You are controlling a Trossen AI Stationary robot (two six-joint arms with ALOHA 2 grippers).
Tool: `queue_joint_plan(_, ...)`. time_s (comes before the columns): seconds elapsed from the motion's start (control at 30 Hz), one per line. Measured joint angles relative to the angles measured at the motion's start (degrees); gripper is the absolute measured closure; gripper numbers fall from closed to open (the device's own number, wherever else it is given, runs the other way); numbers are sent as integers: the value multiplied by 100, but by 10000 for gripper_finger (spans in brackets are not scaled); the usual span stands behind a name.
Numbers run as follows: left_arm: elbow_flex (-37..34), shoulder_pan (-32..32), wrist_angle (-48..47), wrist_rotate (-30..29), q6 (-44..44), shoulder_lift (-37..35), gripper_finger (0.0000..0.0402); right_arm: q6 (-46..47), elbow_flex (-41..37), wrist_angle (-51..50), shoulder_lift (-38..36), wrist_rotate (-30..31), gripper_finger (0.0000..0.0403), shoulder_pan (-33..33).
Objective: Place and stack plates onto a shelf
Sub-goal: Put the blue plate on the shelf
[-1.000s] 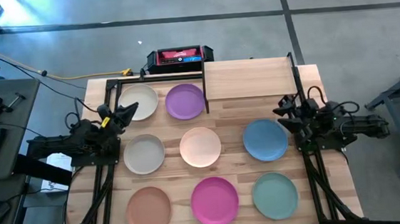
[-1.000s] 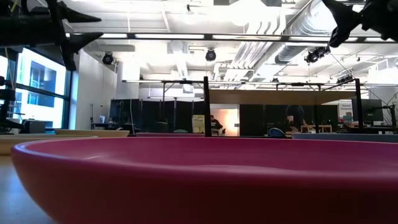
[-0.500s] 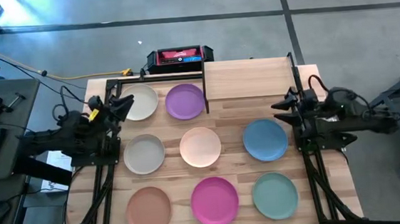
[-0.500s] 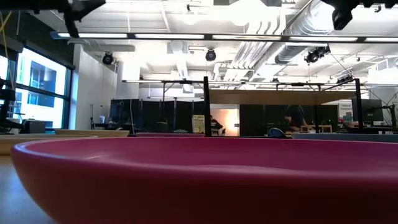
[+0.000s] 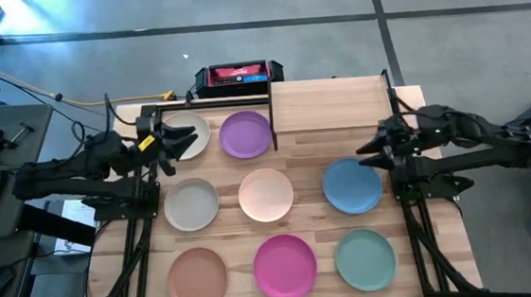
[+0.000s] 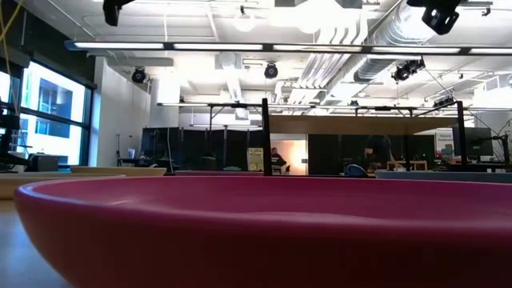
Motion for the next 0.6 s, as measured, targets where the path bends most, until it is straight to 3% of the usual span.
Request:
queue_joint_plan(0.27, 76, -27, -609, 157, -155, 277, 264, 377, 37, -192, 758, -865, 230, 2)
queue_joint_plan(0.6, 76, -285, -1535, 157, -505, 552, 264, 807, 37, -214, 1494, -1009, 230, 310)
